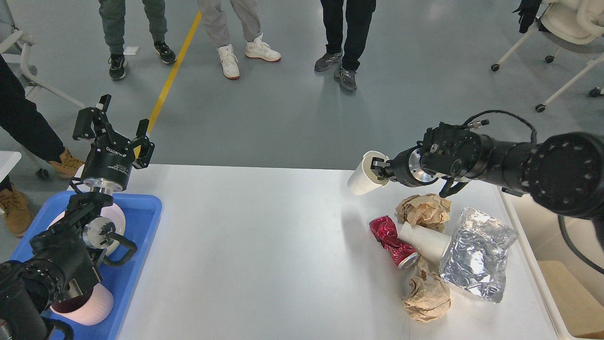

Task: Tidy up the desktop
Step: 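Lift the white paper cup with the right gripper and carry it away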

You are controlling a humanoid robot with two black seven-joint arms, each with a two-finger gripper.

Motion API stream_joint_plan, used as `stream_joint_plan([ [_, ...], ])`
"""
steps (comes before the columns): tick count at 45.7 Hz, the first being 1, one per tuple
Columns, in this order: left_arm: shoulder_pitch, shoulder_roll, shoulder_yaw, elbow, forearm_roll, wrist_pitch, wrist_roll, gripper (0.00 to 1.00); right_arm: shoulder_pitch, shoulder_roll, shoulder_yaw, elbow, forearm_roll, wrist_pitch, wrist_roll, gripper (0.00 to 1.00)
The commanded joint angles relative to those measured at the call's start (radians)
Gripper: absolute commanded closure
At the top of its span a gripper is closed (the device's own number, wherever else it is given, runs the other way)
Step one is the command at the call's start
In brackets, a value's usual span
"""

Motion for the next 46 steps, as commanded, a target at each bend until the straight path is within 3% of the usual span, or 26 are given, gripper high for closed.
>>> stream_joint_plan([
  [1,0.0,-0.001,0.0,0.001,0.0,0.0,0.0,0.04,0.145,-0.111,0.005,0.115,-0.001,0.003,0.002,1.0],
  [17,0.0,-0.001,0.0,0.0,0.0,0.0,0.0,0.04,0.431,-0.338,-0.011,0.155,-0.01,0.206,0.002,1.0],
  [27,0.0,-0.001,0.0,0.0,0.0,0.0,0.0,0.04,0.422,-0.398,-0.049,0.138,-0.018,0.195,0.0,1.0],
  [33,0.0,0.001,0.0,0.0,0.0,0.0,0.0,0.04,0.305,-0.43,-0.121,0.084,-0.018,0.097,0.0,1.0],
  [46,0.0,0.001,0.0,0.0,0.0,0.0,0.0,0.04,-0.089,-0.516,-0.175,0.012,0.002,-0.274,0.002,1.0],
])
